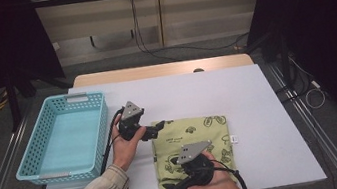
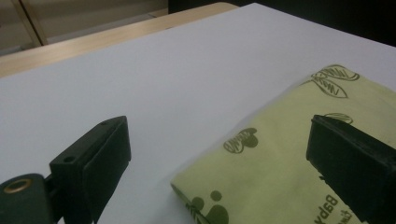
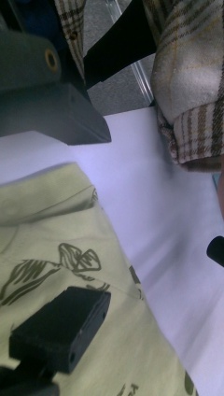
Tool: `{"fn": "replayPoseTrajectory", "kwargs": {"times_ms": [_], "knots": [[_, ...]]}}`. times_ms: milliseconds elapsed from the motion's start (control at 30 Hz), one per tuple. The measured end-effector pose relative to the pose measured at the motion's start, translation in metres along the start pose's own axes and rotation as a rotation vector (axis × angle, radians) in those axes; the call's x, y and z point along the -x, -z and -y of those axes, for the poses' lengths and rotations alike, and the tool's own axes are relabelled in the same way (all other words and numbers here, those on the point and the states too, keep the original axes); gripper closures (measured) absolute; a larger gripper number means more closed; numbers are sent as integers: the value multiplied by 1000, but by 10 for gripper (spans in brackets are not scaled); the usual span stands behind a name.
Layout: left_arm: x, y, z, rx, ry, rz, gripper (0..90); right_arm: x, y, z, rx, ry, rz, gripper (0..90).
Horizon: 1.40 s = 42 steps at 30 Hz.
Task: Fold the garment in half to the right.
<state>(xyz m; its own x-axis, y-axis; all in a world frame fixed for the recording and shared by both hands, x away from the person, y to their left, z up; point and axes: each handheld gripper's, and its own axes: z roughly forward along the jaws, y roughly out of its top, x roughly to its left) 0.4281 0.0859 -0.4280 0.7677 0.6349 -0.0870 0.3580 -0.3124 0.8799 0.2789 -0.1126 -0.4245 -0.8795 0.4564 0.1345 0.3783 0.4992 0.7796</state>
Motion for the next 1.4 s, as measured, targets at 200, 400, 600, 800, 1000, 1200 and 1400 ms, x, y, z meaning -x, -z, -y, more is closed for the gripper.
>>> {"fn": "replayPoseTrajectory", "kwargs": {"times_ms": [200,400,600,800,1000,1200,1400], "knots": [[-5,-6,7,-49,-15,-13,62,-2,-14,-6,-26,25,-15,275],[-5,-5,8,-60,-7,-10,60,-2,-25,-5,-61,40,-15,293],[-1,-6,7,-54,-22,-15,61,-2,-34,-1,-103,38,-26,320],[-1,-6,7,-65,-29,-15,62,-2,-38,1,-121,95,-26,362],[-4,-6,8,-69,-29,-20,62,-12,-39,2,-135,123,-12,410],[-6,-8,10,-74,-14,-26,64,-15,-38,2,-159,180,33,530],[-11,-10,11,-84,7,-46,52,-12,-36,2,-150,148,65,741]]}}
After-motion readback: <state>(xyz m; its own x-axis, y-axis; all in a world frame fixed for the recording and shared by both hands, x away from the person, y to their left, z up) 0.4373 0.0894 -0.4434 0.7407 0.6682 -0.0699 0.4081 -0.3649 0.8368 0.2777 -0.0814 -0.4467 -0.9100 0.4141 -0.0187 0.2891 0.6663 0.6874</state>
